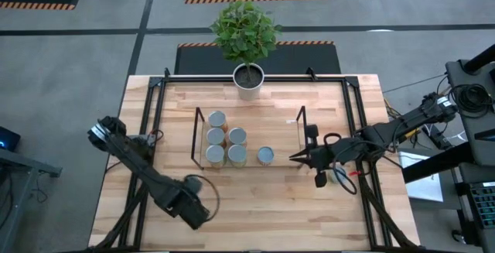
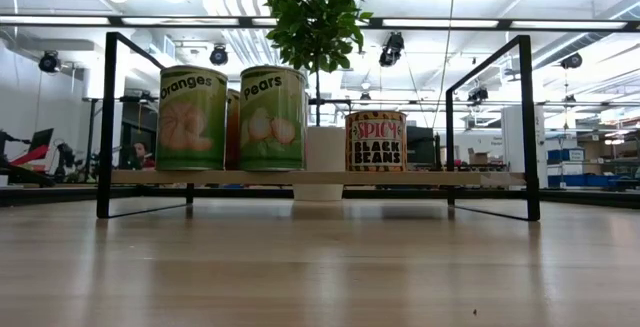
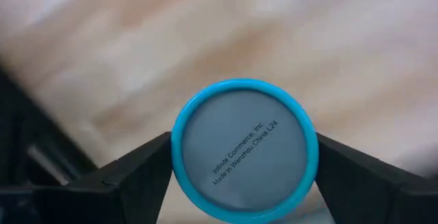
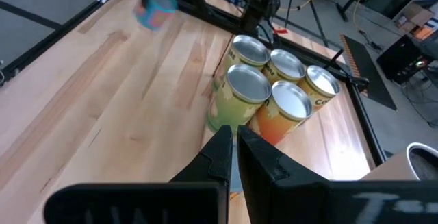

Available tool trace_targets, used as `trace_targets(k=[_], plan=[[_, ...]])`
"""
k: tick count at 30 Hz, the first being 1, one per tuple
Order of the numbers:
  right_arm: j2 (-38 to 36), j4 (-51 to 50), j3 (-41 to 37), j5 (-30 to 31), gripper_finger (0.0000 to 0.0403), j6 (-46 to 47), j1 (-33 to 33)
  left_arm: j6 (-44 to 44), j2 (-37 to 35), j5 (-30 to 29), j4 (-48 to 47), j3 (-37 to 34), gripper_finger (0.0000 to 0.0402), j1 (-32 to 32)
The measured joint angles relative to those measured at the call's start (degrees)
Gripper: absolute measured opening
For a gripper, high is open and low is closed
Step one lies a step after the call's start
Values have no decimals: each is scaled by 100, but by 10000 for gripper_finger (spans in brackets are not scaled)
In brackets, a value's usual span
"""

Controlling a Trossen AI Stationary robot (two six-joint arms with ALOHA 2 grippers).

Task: Pick and place cans onto a shelf
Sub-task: Put the mixed corn on the shelf

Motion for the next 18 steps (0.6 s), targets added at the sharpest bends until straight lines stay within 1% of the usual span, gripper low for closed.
trace_targets(k=[2,3,5,6,8,12,15,16,18], plan=[[-72,-22,0,0,13,26,0,846,39,222,110,538,303,146],[-117,-70,0,-1,13,63,0,1094,72,262,152,829,301,200],[-199,-199,0,0,13,155,2,1399,152,208,116,1381,296,312],[-237,-276,0,0,13,198,2,1536,193,57,108,1658,294,349],[-299,-400,0,0,13,289,2,1923,284,-490,116,2211,291,413],[-392,-606,0,0,13,445,4,3042,553,-1886,-40,3248,292,544],[-479,-625,-41,1,13,457,31,3666,772,-2868,-345,3992,295,695],[-510,-627,-51,1,13,452,53,3835,855,-3061,-476,4230,295,774],[-601,-620,-67,0,13,444,116,4112,1031,-3244,-773,4680,296,939]])
